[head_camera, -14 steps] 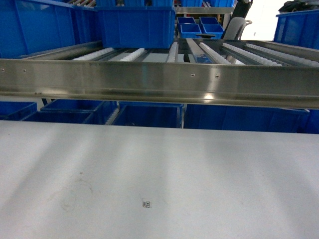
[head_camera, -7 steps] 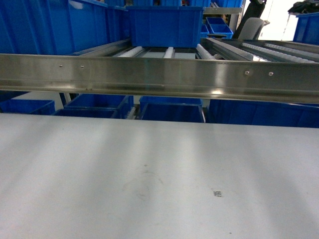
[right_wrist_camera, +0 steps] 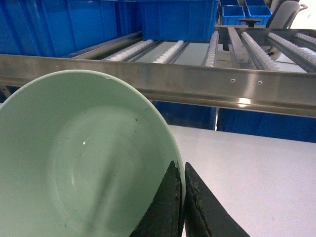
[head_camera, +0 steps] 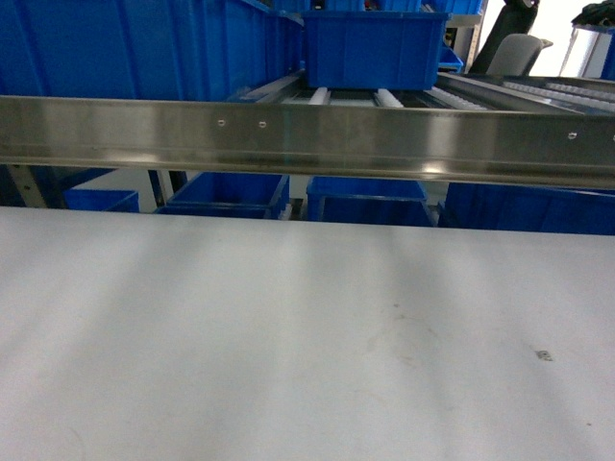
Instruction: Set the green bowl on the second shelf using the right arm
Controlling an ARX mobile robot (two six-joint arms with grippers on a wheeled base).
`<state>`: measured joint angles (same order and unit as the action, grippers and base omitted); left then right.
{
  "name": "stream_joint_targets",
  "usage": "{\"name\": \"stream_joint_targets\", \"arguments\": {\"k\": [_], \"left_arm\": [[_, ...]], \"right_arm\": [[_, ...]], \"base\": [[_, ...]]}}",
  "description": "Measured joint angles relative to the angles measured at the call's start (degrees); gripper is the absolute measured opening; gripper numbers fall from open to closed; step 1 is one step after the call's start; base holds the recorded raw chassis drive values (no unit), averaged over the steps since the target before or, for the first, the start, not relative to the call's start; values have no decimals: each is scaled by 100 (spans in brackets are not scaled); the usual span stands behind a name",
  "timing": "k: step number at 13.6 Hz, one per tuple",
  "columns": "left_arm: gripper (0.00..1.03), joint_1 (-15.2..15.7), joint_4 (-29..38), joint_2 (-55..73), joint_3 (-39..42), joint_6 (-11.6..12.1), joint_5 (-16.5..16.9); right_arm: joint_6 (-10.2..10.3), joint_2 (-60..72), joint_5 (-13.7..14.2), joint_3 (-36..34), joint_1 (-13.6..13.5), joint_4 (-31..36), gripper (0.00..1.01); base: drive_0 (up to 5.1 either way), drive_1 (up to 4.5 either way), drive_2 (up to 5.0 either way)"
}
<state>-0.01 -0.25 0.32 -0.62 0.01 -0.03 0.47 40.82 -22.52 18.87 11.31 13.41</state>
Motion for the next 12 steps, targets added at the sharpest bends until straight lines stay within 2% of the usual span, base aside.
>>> {"name": "stream_joint_targets", "arguments": {"k": [12], "left_arm": [[98,0,11,0,0,0,0]], "right_arm": [[0,-4,0,0,-2,15,2]], "base": [[-488,139,339]]}}
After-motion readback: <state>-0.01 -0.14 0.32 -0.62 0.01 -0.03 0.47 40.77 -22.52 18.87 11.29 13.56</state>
